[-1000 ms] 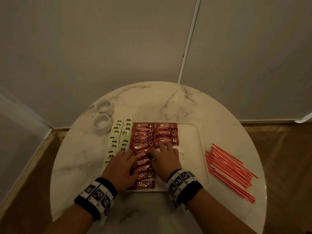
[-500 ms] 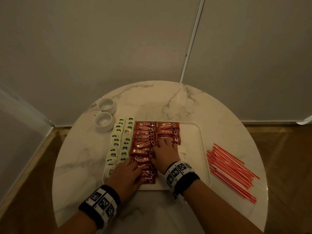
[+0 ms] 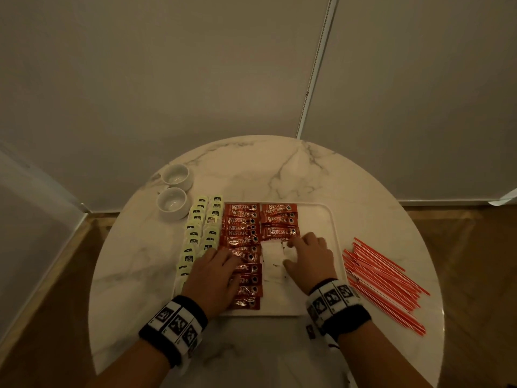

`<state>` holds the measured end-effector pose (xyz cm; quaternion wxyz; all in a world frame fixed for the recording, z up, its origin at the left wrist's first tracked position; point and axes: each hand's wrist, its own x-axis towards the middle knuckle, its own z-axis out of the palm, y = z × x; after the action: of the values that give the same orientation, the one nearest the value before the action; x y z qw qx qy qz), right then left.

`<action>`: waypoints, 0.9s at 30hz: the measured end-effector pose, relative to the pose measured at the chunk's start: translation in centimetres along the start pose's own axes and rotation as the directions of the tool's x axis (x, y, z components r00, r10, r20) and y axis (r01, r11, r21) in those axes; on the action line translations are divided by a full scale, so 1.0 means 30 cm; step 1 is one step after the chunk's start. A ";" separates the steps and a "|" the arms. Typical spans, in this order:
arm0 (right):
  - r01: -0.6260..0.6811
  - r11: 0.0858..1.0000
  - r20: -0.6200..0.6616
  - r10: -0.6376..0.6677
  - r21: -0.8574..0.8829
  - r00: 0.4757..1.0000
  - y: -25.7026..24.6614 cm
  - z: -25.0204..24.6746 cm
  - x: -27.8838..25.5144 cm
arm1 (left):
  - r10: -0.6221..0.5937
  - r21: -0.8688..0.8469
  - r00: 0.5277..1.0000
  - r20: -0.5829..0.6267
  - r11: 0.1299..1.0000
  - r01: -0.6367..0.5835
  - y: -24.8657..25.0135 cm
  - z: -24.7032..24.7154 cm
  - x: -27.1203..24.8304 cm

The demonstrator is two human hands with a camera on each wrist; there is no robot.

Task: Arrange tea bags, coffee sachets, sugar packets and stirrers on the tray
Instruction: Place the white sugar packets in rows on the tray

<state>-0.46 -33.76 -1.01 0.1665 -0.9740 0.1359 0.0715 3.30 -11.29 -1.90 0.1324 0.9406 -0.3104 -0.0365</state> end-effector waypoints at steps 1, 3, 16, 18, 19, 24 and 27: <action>-0.027 1.000 0.021 0.027 0.011 0.999 0.029 0.001 -0.015 | 0.005 -0.007 1.000 -0.001 1.000 -0.005 0.022 -0.005 0.013; -0.044 0.998 0.081 0.041 0.040 0.996 0.062 0.016 -0.039 | 0.040 0.004 0.999 0.031 0.999 -0.040 0.081 -0.011 0.034; 0.015 1.000 0.092 -0.018 0.026 0.996 0.068 0.039 -0.029 | -0.032 0.231 0.917 0.398 0.971 -0.066 0.247 0.051 0.083; 0.015 0.999 0.093 -0.018 0.035 0.995 0.065 0.044 -0.024 | -0.038 0.234 0.915 0.403 0.970 -0.063 0.245 0.051 0.087; 0.014 0.999 0.093 -0.018 0.041 0.995 0.065 0.047 -0.023 | -0.037 0.233 0.915 0.402 0.971 -0.063 0.244 0.050 0.088; 0.026 0.997 0.097 -0.033 0.079 0.995 0.063 0.058 -0.030 | -0.022 0.217 0.915 0.404 0.973 -0.072 0.242 0.047 0.087; 0.020 0.992 0.086 -0.031 0.125 0.996 0.076 0.037 -0.050 | -0.001 0.186 0.928 0.373 0.980 -0.074 0.245 0.043 0.075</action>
<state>-2.64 -35.10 -2.47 0.2332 -0.9594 0.1200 0.1037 0.71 -18.60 -1.12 -0.0217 0.9193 -0.3493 -0.1803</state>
